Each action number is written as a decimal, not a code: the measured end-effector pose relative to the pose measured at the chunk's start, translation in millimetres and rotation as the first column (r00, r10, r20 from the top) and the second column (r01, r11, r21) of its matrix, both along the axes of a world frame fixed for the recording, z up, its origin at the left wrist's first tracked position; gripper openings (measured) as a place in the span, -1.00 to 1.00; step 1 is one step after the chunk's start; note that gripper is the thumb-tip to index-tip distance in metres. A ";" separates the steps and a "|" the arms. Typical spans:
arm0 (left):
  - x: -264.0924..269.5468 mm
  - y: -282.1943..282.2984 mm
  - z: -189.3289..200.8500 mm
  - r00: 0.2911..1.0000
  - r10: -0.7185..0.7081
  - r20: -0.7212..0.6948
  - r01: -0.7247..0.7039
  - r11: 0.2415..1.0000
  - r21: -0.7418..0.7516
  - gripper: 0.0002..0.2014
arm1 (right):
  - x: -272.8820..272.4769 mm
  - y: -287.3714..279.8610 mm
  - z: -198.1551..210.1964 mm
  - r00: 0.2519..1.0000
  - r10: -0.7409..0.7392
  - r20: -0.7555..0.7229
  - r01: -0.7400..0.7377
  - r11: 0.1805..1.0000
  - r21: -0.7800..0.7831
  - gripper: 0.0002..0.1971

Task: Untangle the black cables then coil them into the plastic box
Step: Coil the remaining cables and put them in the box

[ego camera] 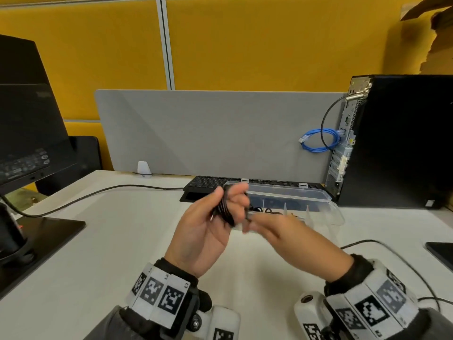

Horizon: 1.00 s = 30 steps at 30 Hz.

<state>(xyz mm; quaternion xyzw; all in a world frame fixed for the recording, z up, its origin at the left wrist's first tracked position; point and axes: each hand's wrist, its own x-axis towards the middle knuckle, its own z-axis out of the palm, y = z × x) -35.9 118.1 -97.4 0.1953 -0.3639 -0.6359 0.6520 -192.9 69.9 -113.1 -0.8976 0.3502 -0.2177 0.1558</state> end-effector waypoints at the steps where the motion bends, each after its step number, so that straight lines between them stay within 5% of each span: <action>1: 3.5 -3.8 -0.9 0.999 0.042 -0.034 -0.043 0.999 -0.008 -0.59 | 0.8 3.1 -2.5 0.987 0.033 -0.155 -0.025 0.998 0.052 -0.73; 5: 7.6 -13.7 -12.0 0.957 0.159 0.241 -0.173 0.984 0.039 -0.53 | -2.0 20.0 18.6 0.960 0.106 -0.259 -0.100 0.994 0.037 -0.75; 8: 2.9 -11.9 -13.9 0.882 0.117 0.457 -0.151 0.988 0.037 -0.51 | -12.8 24.6 40.7 0.997 -0.029 -0.074 0.014 0.980 -0.197 -0.77; 12: -2.9 -3.1 -10.5 0.808 -0.072 0.584 0.079 0.997 0.013 -0.53 | -16.4 22.1 41.3 0.962 -0.160 0.222 0.244 0.867 -0.434 -0.73; 14: -4.0 1.7 -7.8 0.850 -0.081 0.520 0.108 0.994 -0.022 -0.59 | -15.7 12.4 33.1 0.956 -0.223 0.188 0.279 0.887 -0.367 -0.66; 16: -6.8 2.2 -6.6 0.920 -0.037 0.390 0.055 0.998 -0.036 -0.64 | -17.1 1.3 23.2 0.971 -0.238 -0.003 0.233 0.955 -0.181 -0.67; 23: -0.9 -16.5 -18.9 0.936 0.177 0.306 -0.160 0.984 -0.080 -0.58 | -1.1 16.0 6.9 0.897 0.153 -0.416 -0.051 0.968 0.245 -0.68; 26: 9.4 -19.8 -19.9 0.826 0.154 0.542 -0.190 0.982 0.011 -0.50 | -5.2 24.1 28.8 0.927 0.086 -0.366 -0.069 0.996 0.057 -0.70; 28: 8.0 -15.9 -20.2 0.694 0.024 0.719 -0.043 0.999 0.009 -0.52 | -10.9 24.3 40.8 0.974 -0.022 -0.227 -0.008 0.991 -0.132 -0.72; 30: 3.4 -7.9 -18.1 0.654 -0.108 0.749 0.165 0.986 -0.002 -0.56 | -16.8 20.6 46.8 0.997 -0.075 0.005 0.074 0.972 -0.222 -0.68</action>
